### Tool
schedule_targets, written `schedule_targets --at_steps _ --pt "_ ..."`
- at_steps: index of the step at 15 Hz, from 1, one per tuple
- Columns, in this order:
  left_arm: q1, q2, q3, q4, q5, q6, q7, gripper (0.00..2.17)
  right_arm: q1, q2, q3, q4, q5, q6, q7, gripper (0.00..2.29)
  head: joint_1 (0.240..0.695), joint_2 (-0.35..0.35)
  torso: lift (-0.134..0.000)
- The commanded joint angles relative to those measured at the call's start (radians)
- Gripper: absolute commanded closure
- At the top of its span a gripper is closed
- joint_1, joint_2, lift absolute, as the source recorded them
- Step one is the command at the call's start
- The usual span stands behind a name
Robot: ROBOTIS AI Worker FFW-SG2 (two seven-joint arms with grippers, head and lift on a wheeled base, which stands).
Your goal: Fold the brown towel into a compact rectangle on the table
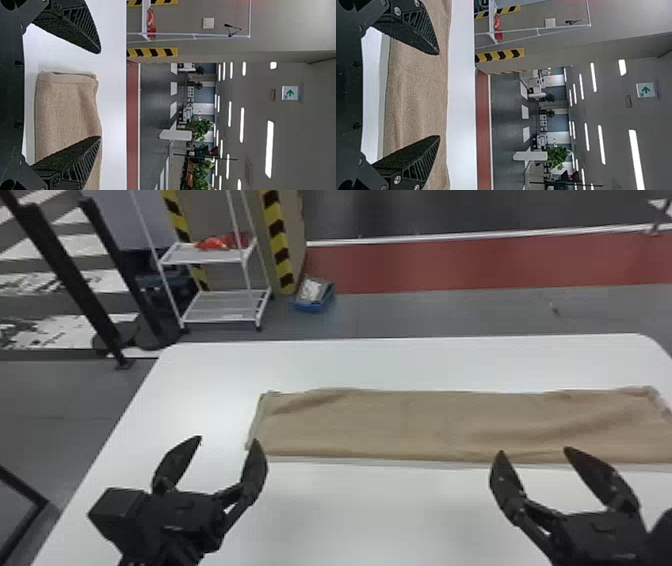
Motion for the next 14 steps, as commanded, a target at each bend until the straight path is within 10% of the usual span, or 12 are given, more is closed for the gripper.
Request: schedule_targets --at_steps 1,14 --pt "0.006 -0.003 0.002 0.001 0.000 -0.003 0.000 0.12 0.002 0.001 0.000 0.000 0.000 -0.001 0.000 0.14 0.695 0.143 -0.126" --pt "0.003 -0.003 0.001 0.006 0.002 0.003 -0.005 0.11 -0.001 0.001 0.002 0.007 0.000 -0.007 0.003 0.14 0.695 0.147 -0.126"
